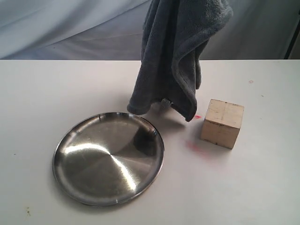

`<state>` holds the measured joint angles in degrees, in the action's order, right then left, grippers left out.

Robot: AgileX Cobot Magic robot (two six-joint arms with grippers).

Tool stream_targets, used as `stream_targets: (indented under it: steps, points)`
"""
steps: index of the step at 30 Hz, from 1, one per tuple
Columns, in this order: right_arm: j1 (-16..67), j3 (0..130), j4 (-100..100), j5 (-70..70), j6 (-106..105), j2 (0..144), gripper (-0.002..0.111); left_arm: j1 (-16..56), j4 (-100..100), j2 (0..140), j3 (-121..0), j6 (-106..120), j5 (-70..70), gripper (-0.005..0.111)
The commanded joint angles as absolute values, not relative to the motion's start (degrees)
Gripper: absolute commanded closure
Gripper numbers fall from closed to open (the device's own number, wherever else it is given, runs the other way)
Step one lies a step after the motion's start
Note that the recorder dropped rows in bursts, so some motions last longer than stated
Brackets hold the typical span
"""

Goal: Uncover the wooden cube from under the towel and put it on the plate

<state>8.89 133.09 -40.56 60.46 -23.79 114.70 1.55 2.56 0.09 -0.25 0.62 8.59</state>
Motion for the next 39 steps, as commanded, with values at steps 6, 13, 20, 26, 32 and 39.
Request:
stream_targets:
  steps: [6,13,20,26,32,39]
  points:
    - [8.55,133.13,-35.75,59.19,-24.19,114.41,0.092,1.60,2.52,0.00,0.00,0.50,8.45,0.105]
    - [8.55,133.13,-35.75,56.74,-23.44,114.41,0.055,1.60,2.52,0.00,0.00,0.50,8.45,0.105]
    - [8.55,133.13,-35.75,57.14,-23.06,114.41,0.049,1.60,2.52,0.00,0.00,0.50,8.45,0.105]
    - [8.55,133.13,-29.08,61.75,-20.02,114.41,0.049,1.60,2.52,0.00,0.00,0.50,8.45,0.105]
    - [8.55,133.13,-16.95,69.96,-14.89,114.41,0.049,1.60,2.52,0.00,0.00,0.50,8.45,0.105]
    - [8.55,131.44,-13.42,69.96,-11.05,114.00,0.049,1.60,2.52,0.00,0.00,0.50,8.45,0.105]
